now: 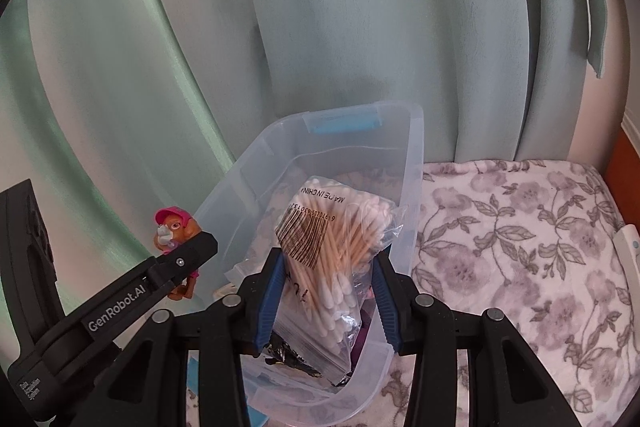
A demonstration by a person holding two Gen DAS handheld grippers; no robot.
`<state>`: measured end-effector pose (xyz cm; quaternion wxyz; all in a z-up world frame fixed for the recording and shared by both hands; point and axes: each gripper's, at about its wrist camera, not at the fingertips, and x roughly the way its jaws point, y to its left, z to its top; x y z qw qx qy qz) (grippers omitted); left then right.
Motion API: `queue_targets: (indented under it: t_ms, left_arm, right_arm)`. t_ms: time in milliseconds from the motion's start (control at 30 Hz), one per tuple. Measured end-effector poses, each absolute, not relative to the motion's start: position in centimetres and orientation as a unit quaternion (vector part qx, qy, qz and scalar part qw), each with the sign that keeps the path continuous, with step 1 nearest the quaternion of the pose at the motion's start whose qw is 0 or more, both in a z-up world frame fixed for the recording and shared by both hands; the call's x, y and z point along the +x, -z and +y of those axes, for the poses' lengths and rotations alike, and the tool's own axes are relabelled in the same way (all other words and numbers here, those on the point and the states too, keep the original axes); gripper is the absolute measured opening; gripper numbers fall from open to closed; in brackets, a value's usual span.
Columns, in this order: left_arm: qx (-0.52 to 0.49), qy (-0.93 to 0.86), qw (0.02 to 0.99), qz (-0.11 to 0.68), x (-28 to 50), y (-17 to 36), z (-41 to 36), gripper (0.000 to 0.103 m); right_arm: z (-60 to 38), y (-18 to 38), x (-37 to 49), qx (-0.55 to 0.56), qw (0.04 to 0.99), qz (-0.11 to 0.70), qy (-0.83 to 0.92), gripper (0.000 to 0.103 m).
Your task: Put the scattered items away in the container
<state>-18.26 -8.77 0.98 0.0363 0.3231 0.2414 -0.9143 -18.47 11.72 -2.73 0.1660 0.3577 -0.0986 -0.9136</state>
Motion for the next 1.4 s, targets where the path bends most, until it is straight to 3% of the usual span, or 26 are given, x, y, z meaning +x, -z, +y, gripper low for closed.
queue_targets:
  t_ms: [533, 967, 1400]
  left_arm:
    - [0.330, 0.914, 0.042, 0.233, -18.4, -0.6, -8.0, 0.046]
    - [0.332, 0.918, 0.026, 0.217, -17.5, -2.2, -6.5, 0.062]
    - [0.336, 0.926, 0.001, 0.172, -15.8, -4.7, -2.9, 0.075]
  right_arm:
    - [11.8, 2.7, -18.3, 0.355, 0.163, -0.102, 0.915, 0.048]
    - [13.5, 1.1, -17.0, 0.348, 0.141, -0.111, 0.920, 0.048]
    - [16.7, 0.0, -15.0, 0.366, 0.112, -0.117, 0.917, 0.057]
